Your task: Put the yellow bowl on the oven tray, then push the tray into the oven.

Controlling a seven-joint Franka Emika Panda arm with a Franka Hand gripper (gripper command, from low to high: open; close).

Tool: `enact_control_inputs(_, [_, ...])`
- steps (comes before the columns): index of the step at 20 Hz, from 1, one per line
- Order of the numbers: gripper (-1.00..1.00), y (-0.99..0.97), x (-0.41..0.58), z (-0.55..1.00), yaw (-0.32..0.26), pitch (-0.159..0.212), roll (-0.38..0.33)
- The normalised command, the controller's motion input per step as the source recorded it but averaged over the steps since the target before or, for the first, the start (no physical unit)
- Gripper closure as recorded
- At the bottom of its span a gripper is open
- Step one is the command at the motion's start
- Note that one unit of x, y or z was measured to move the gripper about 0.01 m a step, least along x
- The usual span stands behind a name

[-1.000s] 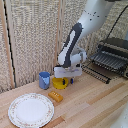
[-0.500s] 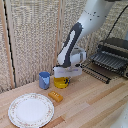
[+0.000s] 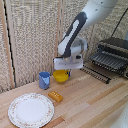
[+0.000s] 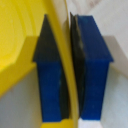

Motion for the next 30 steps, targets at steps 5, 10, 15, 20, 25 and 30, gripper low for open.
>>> enact_control_inputs(5, [1.0,-0.04,0.193,0.72,-0.337,0.057,-0.034])
enact_control_inputs(10, [1.0,-0.02,0.134,0.64,-0.359,0.036,-0.027])
enact_control_inputs(15, [1.0,-0.08,0.187,0.66,-0.338,0.039,-0.031])
enact_control_inputs(20, [1.0,-0.31,0.174,0.49,-0.281,-0.013,-0.006])
enact_control_inputs(25, [1.0,-0.5,0.101,0.43,-0.234,-0.017,0.0])
enact_control_inputs(30, [1.0,-0.64,0.071,0.36,-0.189,-0.022,0.001])
